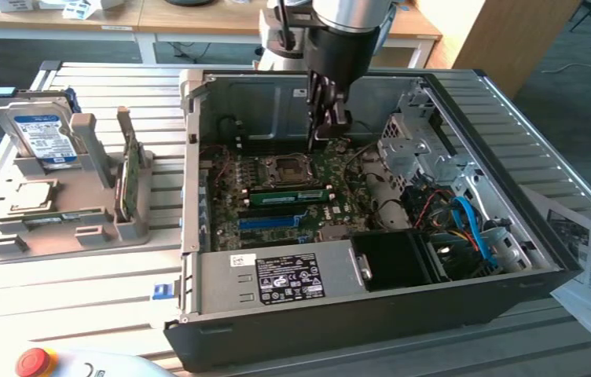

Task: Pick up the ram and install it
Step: 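Insert the ram into the slot, then press down the ram until it locks into place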

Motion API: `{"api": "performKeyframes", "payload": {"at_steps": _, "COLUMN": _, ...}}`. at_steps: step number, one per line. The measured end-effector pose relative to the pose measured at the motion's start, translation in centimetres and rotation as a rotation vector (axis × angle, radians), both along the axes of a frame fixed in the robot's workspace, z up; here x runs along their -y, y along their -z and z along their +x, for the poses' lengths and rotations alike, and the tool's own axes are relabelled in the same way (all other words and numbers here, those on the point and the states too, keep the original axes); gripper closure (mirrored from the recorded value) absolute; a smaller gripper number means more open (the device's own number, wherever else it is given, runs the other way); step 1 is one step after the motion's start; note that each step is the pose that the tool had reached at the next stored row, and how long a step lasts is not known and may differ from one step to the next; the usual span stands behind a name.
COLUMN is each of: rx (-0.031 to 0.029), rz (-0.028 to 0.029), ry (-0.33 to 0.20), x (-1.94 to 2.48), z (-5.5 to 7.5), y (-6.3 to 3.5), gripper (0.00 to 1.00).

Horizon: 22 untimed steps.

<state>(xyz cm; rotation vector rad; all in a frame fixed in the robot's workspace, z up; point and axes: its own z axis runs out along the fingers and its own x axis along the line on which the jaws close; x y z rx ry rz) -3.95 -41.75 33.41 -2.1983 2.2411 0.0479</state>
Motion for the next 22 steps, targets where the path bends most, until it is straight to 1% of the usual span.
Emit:
{"api": "performKeyframes", "payload": {"at_steps": 6, "rx": 0.0, "rz": -0.0001, "ry": 0.0, "x": 0.0, "z": 0.0, "y": -1.14, "gripper": 0.75}}
{"api": "performKeyframes", "payload": {"at_steps": 10, "rx": 0.0, "rz": -0.0003, "ry": 0.0, "x": 0.0, "z": 0.0, "y": -1.69, "gripper": 0.75}}
{"api": "performKeyframes", "payload": {"at_steps": 22, "rx": 0.0, "rz": -0.0004, "ry": 0.0, "x": 0.0, "z": 0.0, "y": -1.83, "gripper": 0.75}}
